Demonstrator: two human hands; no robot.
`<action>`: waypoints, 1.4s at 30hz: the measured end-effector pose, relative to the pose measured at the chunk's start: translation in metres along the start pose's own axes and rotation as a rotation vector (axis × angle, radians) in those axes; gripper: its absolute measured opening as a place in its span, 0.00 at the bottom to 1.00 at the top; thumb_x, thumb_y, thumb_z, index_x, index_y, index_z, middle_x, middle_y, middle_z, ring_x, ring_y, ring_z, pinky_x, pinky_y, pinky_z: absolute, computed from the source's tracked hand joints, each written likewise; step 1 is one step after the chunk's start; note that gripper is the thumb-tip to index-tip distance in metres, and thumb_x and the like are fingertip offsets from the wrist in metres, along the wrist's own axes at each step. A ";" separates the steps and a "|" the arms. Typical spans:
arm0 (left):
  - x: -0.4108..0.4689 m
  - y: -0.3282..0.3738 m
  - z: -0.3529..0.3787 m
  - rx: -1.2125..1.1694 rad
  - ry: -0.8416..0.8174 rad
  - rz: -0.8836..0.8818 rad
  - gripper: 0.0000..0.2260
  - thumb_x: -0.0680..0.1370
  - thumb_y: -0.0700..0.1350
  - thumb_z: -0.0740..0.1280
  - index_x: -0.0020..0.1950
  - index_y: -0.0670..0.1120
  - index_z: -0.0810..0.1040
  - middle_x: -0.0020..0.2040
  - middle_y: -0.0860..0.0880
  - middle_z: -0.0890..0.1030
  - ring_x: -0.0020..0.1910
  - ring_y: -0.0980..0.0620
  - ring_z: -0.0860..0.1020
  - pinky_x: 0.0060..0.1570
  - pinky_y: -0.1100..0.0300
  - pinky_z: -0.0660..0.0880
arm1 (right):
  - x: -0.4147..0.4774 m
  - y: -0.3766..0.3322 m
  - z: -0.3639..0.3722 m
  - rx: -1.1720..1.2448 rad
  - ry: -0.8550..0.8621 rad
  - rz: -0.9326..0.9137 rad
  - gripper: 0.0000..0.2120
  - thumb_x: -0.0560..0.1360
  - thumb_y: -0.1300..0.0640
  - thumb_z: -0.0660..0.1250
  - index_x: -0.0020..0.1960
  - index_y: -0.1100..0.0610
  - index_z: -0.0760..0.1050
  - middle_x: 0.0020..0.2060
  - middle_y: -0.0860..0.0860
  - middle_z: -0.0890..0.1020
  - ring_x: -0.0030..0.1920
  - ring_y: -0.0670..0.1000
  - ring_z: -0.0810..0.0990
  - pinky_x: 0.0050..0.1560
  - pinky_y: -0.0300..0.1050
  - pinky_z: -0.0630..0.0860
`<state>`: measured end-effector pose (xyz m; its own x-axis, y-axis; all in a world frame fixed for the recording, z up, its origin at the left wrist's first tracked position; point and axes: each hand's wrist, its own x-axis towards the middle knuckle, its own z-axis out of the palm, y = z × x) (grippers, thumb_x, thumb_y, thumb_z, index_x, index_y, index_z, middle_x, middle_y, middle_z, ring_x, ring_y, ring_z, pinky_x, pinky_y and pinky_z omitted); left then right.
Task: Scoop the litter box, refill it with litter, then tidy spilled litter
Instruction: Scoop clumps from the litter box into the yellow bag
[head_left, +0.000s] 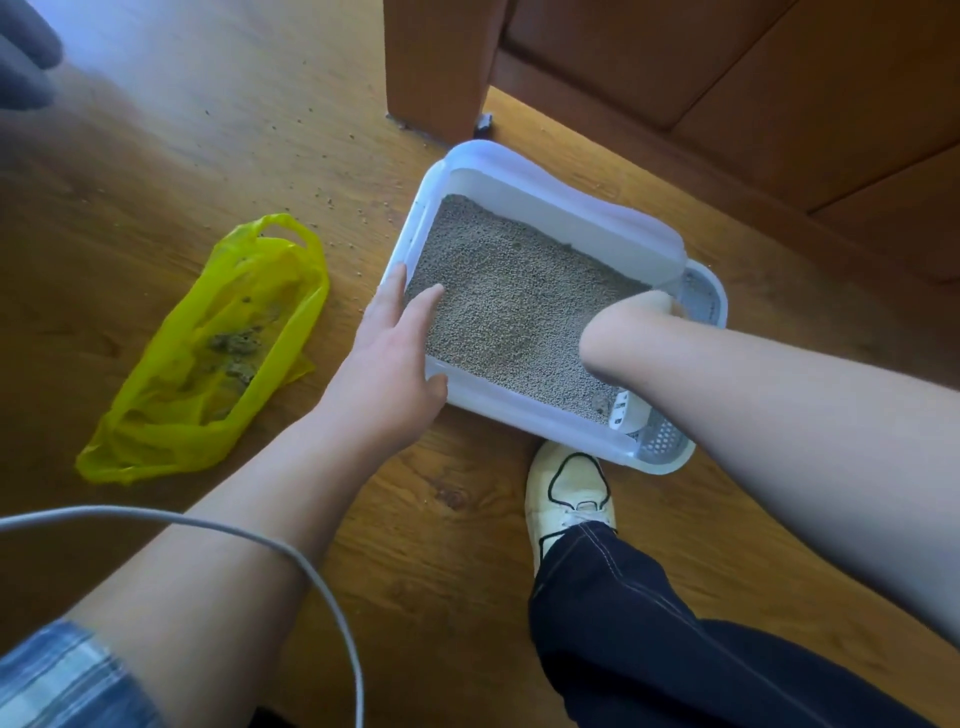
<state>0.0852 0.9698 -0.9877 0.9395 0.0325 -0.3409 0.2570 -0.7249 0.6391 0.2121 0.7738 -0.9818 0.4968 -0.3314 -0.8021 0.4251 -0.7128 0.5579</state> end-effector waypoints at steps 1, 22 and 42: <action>0.000 0.001 0.001 -0.003 -0.004 0.000 0.37 0.75 0.41 0.70 0.80 0.53 0.57 0.82 0.49 0.42 0.80 0.51 0.47 0.73 0.60 0.53 | -0.022 0.002 -0.001 -0.071 0.014 0.034 0.08 0.76 0.55 0.62 0.40 0.58 0.70 0.45 0.53 0.72 0.61 0.57 0.75 0.64 0.49 0.74; -0.003 0.003 0.004 0.035 0.061 -0.013 0.35 0.75 0.36 0.68 0.79 0.51 0.59 0.82 0.53 0.47 0.79 0.51 0.55 0.71 0.53 0.65 | 0.022 0.074 0.113 0.234 0.315 -0.173 0.21 0.80 0.35 0.53 0.51 0.49 0.75 0.42 0.46 0.79 0.43 0.51 0.79 0.37 0.46 0.76; -0.004 -0.003 -0.001 -0.021 0.092 -0.010 0.36 0.75 0.39 0.71 0.79 0.55 0.60 0.81 0.59 0.52 0.76 0.59 0.59 0.62 0.67 0.61 | 0.036 -0.023 0.057 0.608 0.428 -0.368 0.20 0.79 0.35 0.56 0.44 0.50 0.75 0.38 0.49 0.79 0.39 0.53 0.78 0.37 0.46 0.71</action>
<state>0.0811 0.9721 -0.9878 0.9535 0.1032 -0.2832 0.2701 -0.7096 0.6507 0.1766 0.7428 -1.0353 0.7032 0.1652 -0.6915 0.1949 -0.9802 -0.0360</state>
